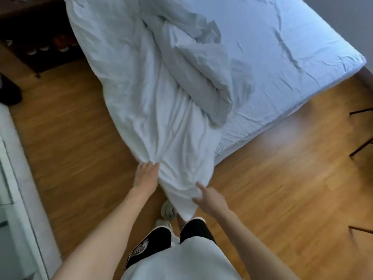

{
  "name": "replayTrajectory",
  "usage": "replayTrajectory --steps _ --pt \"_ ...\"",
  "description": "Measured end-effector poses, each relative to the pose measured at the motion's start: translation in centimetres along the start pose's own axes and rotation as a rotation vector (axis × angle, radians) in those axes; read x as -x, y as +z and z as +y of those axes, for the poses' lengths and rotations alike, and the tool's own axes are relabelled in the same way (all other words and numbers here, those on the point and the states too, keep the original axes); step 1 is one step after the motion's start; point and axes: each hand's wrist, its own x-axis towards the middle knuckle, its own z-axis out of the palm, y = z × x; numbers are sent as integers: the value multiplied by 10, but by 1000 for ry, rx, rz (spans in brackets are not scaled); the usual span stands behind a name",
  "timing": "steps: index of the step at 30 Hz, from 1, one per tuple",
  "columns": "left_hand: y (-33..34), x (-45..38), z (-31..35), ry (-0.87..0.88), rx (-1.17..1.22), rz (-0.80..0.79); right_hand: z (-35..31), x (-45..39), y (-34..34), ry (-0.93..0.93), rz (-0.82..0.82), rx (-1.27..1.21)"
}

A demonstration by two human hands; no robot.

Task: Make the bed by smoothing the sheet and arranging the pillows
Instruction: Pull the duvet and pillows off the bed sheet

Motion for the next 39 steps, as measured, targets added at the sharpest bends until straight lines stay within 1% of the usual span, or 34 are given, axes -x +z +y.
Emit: replayTrajectory --steps 1,2,3,6,10,13,16,18,21,24,27,32,36,39 --pt "6 11 -3 -44 -77 -57 2 1 10 7 -120 47" --pt "13 21 -2 -71 -124 -90 6 2 18 11 -182 68" --pt "19 29 0 -80 -143 -89 8 6 21 6 -188 63" --pt "35 42 16 -67 -136 -71 22 13 14 -40 -101 57" --pt "43 38 64 -52 -67 -66 63 3 -19 -68 -96 119" --pt "40 18 109 -50 -23 -114 92 -11 -55 -74 -60 127" --pt "32 -19 174 -66 22 -100 141 -28 -108 -105 -37 129" --pt "24 -35 202 -85 57 -105 161 -37 -134 -114 -26 149" --pt "9 -63 255 -137 137 -123 201 -51 -179 -108 -46 169" --pt "-10 -88 292 -174 186 -108 227 -70 -219 -107 -47 192" --pt "-25 -115 304 -209 206 -102 235 -91 -252 -134 -47 210" --pt "-51 -180 295 -273 229 -107 225 -141 -303 -197 -18 258" --pt "-70 -261 277 -358 303 -62 204 -194 -345 -241 1 317" --pt "-88 -333 261 -456 432 -38 185 -242 -377 -252 -18 365"
